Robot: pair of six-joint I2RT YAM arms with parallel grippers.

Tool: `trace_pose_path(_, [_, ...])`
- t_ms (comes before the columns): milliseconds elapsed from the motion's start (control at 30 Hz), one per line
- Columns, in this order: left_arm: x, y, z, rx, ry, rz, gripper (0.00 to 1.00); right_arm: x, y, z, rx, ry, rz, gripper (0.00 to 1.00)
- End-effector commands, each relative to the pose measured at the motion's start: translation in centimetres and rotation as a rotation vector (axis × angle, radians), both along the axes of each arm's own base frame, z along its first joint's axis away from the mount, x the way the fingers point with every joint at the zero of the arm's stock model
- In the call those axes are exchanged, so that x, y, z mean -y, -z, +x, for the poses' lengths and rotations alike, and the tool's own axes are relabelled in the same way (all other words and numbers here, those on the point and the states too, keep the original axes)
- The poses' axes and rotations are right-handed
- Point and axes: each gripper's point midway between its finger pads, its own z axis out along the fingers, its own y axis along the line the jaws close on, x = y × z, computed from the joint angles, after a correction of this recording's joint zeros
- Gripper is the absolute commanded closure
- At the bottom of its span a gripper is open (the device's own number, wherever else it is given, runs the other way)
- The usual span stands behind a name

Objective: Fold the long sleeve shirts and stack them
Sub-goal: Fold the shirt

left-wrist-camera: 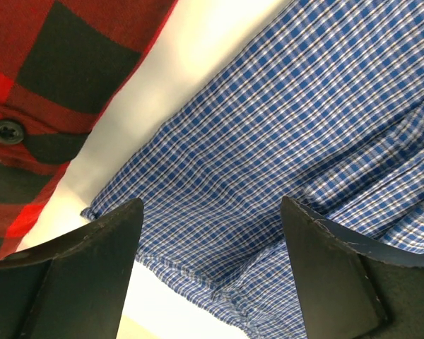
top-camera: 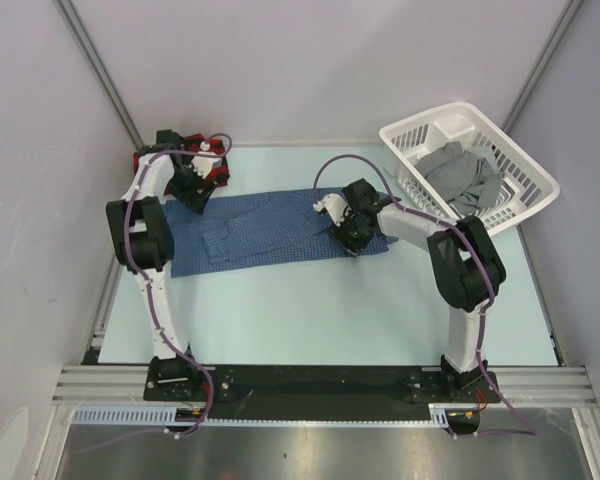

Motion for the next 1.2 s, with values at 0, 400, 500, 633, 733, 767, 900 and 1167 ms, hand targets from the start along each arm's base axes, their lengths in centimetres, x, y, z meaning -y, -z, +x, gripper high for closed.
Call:
trace_pose_path(0, [-0.8,-1.1,1.2,0.050,0.020,0.053,0.16,0.7,1.3,2.1,0.097,-0.066,-0.094,0.50])
trace_pose_path(400, [-2.3,-0.8,0.7,0.046,-0.022,0.038,0.19,2.3,-0.2,13.4,0.318,-0.004,-0.170,0.55])
trace_pose_path(500, [-2.6,-0.5,0.9,0.042,-0.024,0.056,0.20,2.0,-4.0,15.1,0.375,0.046,-0.117,0.54])
trace_pose_path(633, [-3.1,0.4,0.2,0.013,-0.033,0.067,0.23,1.7,-7.9,13.6,0.375,0.092,-0.034,0.50])
trace_pose_path(733, [-3.7,1.5,-1.2,-0.032,-0.038,0.083,0.26,0.9,-10.3,11.4,0.336,0.104,0.067,0.46])
trace_pose_path(767, [-4.1,2.1,-2.0,-0.054,-0.045,0.088,0.28,0.4,-10.5,10.1,0.278,0.124,0.119,0.45])
trace_pose_path(900, [-5.1,3.1,-4.0,-0.109,-0.055,0.104,0.40,-0.9,-11.5,6.1,0.128,0.192,0.264,0.41])
trace_pose_path(1167, [-5.1,5.2,-11.8,-0.245,-0.064,0.088,0.59,-1.0,-10.1,0.4,-0.154,0.353,0.448,0.37])
